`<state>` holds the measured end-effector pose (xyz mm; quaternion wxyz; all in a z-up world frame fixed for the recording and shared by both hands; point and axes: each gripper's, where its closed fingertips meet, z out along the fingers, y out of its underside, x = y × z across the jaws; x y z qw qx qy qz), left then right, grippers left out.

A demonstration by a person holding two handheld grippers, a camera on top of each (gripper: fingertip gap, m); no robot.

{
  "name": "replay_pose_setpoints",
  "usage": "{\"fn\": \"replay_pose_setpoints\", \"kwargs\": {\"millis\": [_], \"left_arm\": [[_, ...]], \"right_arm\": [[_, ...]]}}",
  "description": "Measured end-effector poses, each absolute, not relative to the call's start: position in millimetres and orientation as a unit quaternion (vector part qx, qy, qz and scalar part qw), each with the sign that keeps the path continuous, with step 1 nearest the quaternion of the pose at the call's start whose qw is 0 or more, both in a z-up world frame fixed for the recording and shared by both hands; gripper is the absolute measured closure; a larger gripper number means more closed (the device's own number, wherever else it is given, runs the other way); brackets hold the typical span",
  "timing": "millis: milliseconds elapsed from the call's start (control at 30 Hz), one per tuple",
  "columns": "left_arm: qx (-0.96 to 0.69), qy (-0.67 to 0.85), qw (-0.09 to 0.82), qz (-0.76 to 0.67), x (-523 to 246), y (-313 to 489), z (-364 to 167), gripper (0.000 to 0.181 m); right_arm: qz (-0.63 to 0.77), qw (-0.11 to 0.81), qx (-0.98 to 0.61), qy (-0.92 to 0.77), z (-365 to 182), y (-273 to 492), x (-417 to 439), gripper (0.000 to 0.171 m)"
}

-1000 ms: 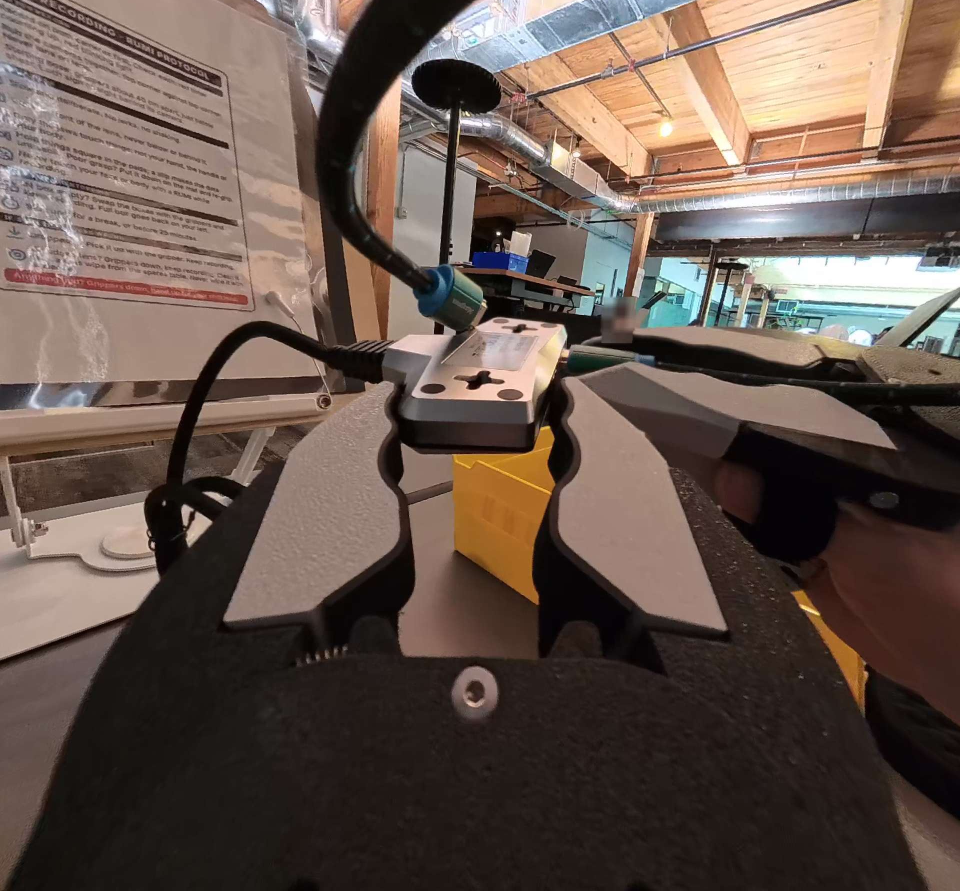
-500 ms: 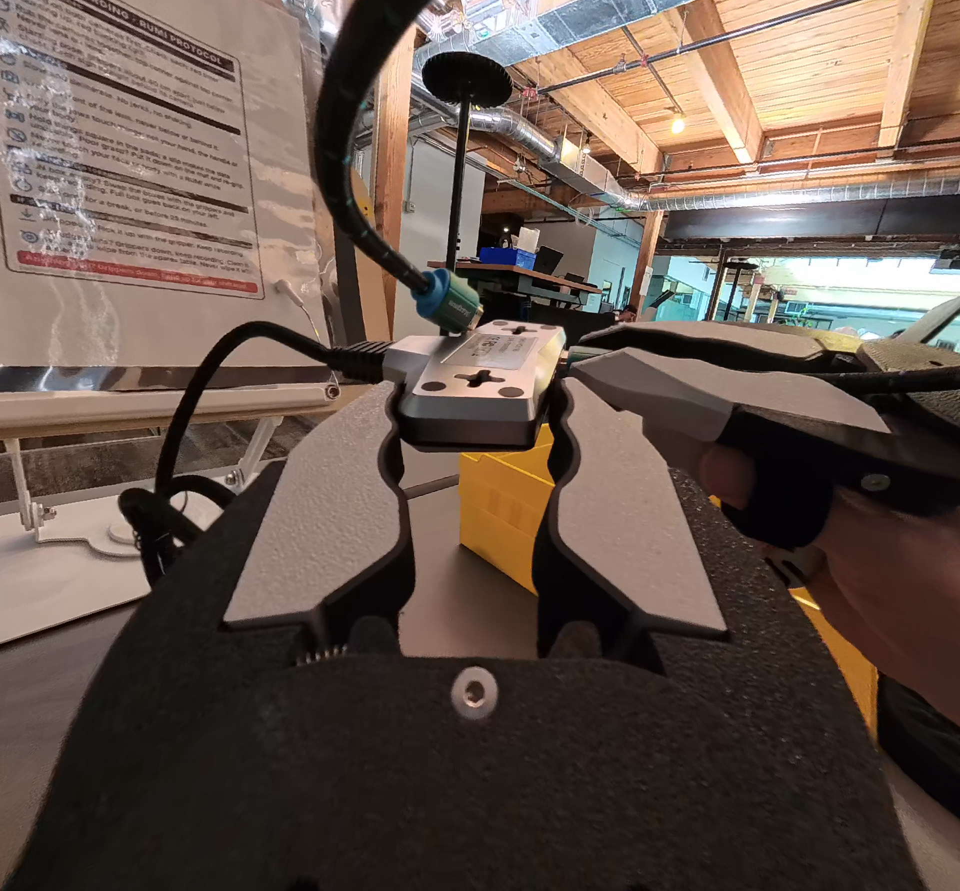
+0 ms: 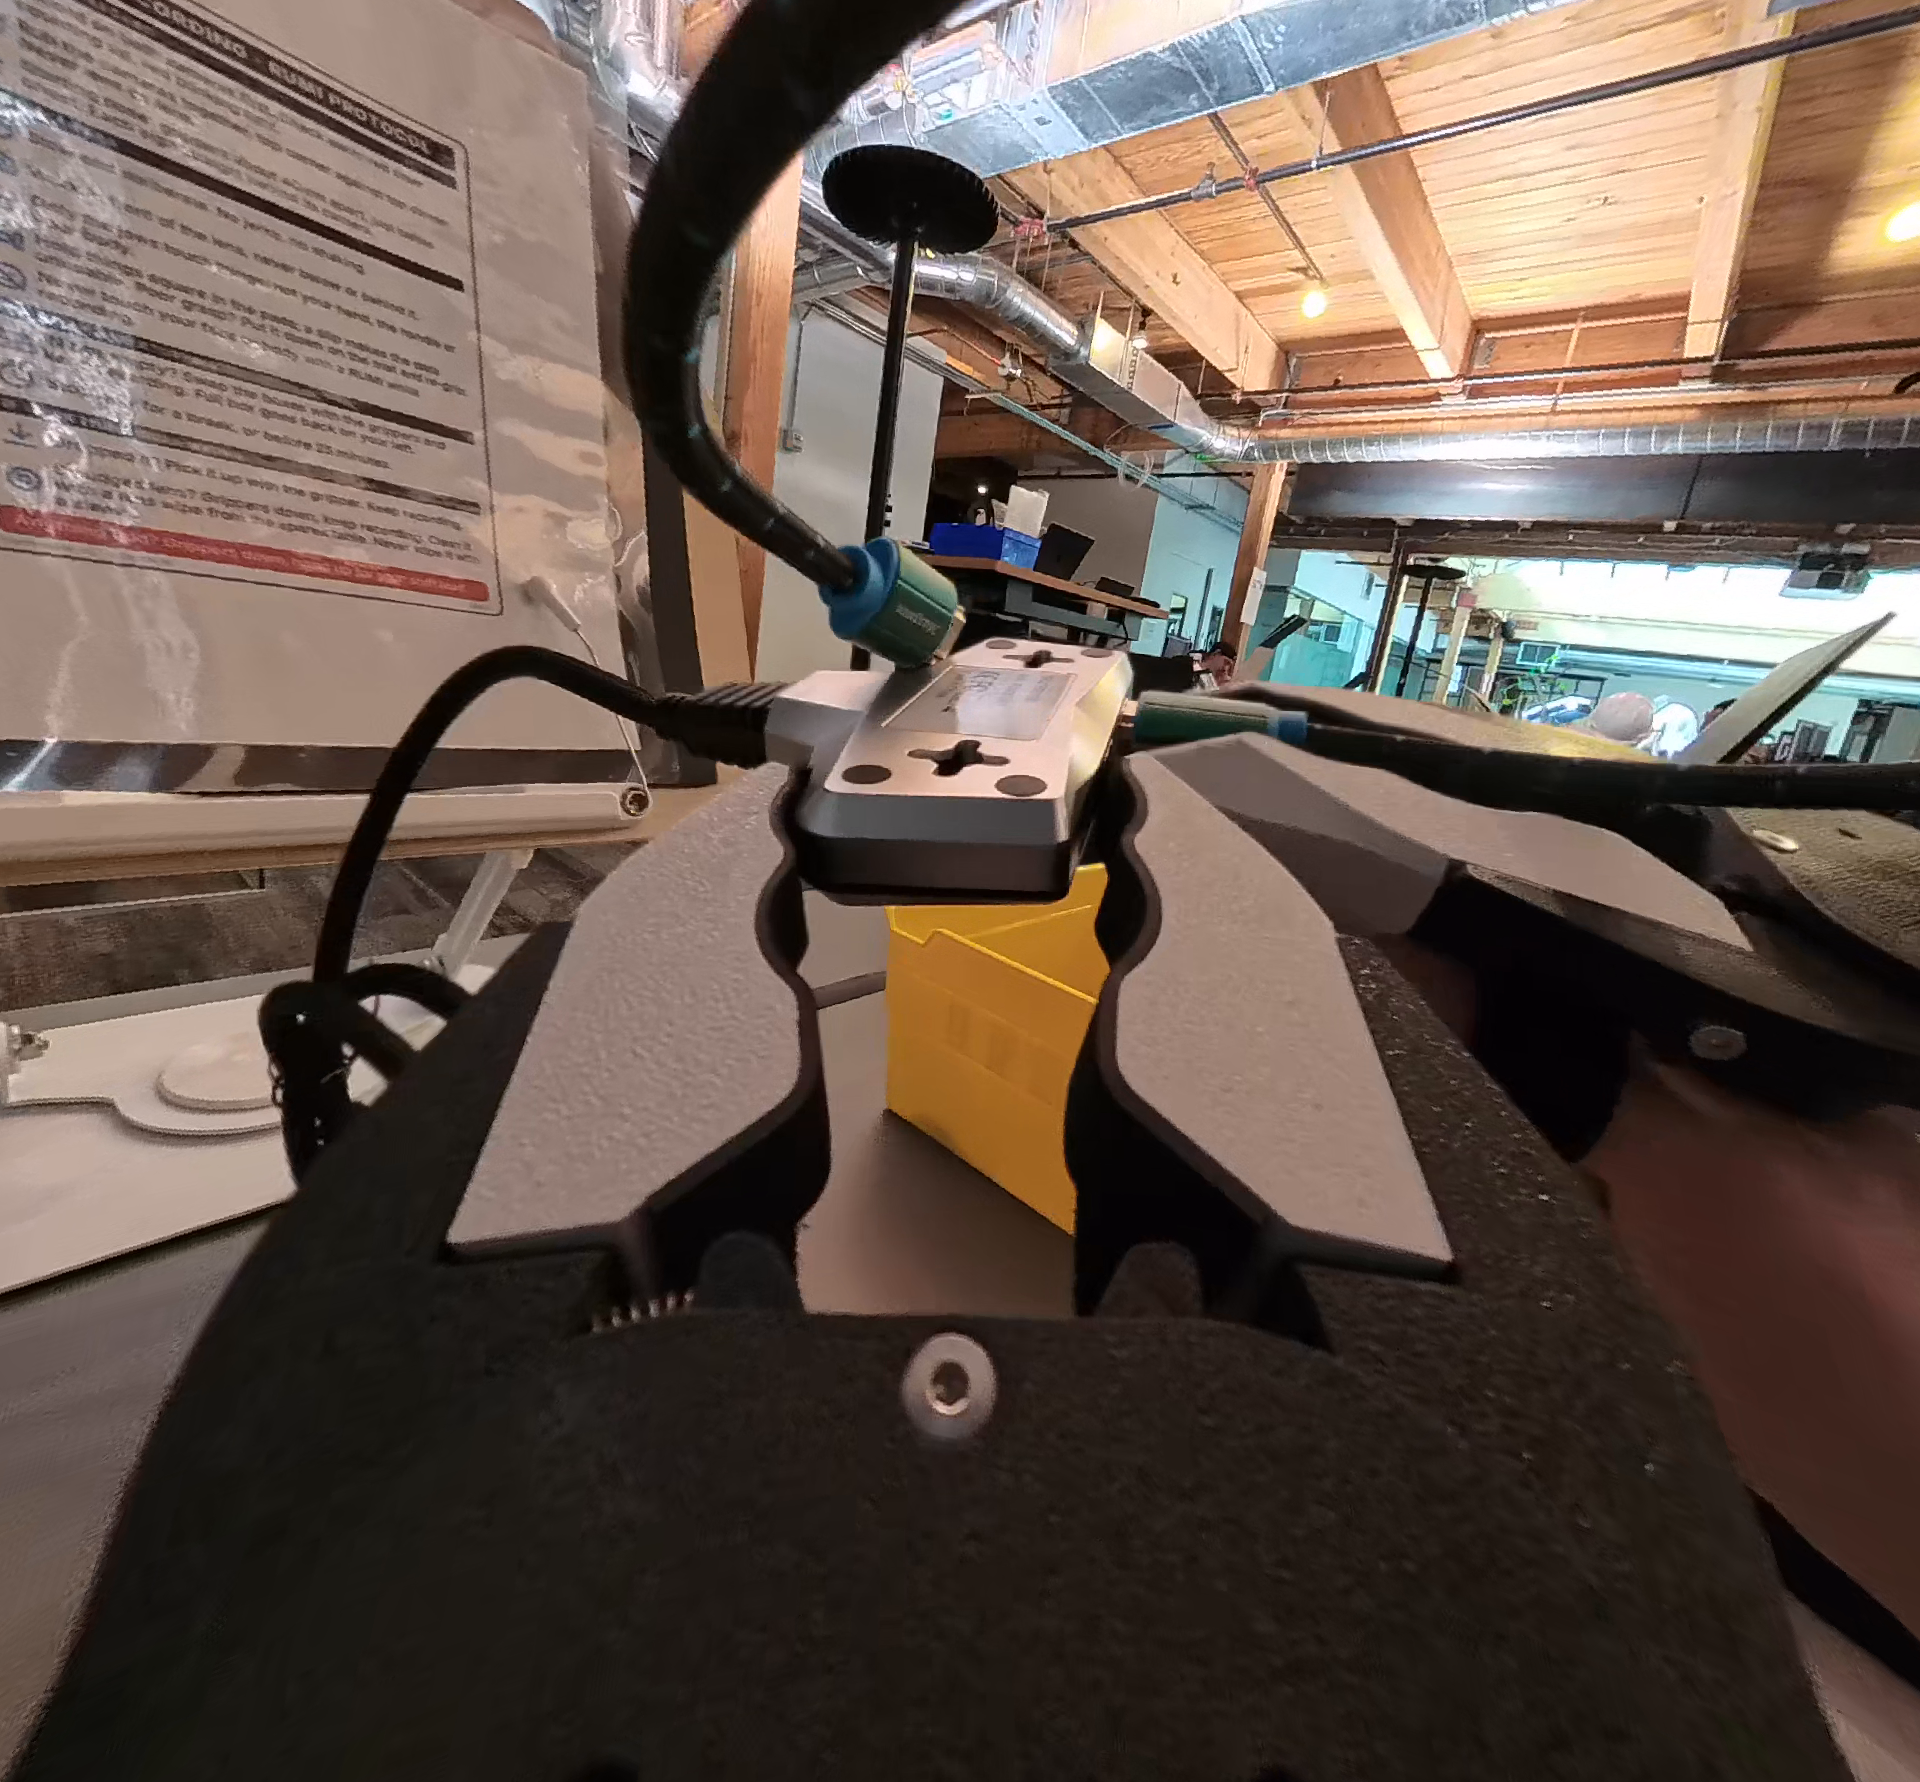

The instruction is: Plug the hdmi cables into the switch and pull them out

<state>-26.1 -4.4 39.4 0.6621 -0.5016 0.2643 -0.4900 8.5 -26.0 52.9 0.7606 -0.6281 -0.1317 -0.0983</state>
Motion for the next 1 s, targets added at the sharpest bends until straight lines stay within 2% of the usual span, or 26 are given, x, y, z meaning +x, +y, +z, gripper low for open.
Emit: {"fn": "replay_pose_setpoints", "kwargs": {"millis": [633,867,1000], "left_arm": [[-0.496,0.294,0.678,-0.456,-25,6,24,0.125],[-0.481,0.273,0.693,-0.462,-36,12,-6,0.124],[-0.501,0.323,0.683,-0.422,-37,12,-21,0.124]], "right_arm": [[-0.093,0.755,-0.639,-0.114,34,-16,7,0.149],[-0.101,0.762,-0.629,-0.112,2,-12,-4,0.149],[-0.101,0.766,-0.627,-0.099,-20,-14,-3,0.149]]}}
